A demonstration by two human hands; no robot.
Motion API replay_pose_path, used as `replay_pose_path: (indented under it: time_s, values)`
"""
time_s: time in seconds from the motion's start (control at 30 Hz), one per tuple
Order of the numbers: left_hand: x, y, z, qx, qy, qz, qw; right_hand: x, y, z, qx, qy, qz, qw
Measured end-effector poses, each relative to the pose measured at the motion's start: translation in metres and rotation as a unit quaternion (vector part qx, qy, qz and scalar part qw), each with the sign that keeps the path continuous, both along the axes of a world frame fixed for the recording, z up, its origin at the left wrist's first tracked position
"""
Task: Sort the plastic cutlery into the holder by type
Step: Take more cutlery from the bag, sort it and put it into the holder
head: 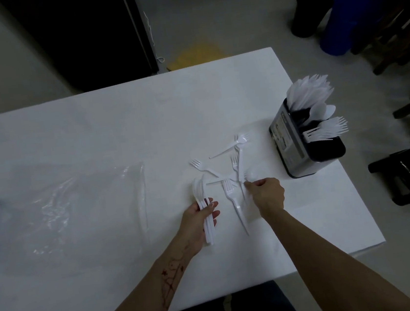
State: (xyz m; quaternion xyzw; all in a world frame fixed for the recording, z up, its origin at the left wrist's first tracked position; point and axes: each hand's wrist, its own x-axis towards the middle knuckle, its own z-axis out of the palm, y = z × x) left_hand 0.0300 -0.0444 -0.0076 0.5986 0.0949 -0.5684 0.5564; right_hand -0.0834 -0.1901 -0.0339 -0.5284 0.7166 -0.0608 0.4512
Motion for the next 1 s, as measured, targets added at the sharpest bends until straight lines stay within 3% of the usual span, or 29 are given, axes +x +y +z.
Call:
replay_pose_path:
  time_s: [0.2, 0.5, 0.7, 1.0]
  values:
    - [0.002, 0.001, -0.009, 0.007, -0.001, 0.028, 1.0, -0.006, -0.006, 0.001, -0.016, -0.027, 0.013, 0.999]
    - [-0.005, -0.008, -0.003, -0.027, -0.02, 0.024, 0.999, -0.009, 0.004, 0.037, -0.199, -0.143, 0.011, 0.97]
    - [-0.011, -0.016, 0.0, -0.047, -0.046, -0.023, 0.998, 0.01, 0.022, 0.038, -0.06, -0.209, 0.114, 0.969]
    - [-0.007, -0.013, -0.004, -0.075, -0.073, -0.073, 0.992, 0.023, 0.026, 0.032, -0.05, -0.159, 0.204, 0.965]
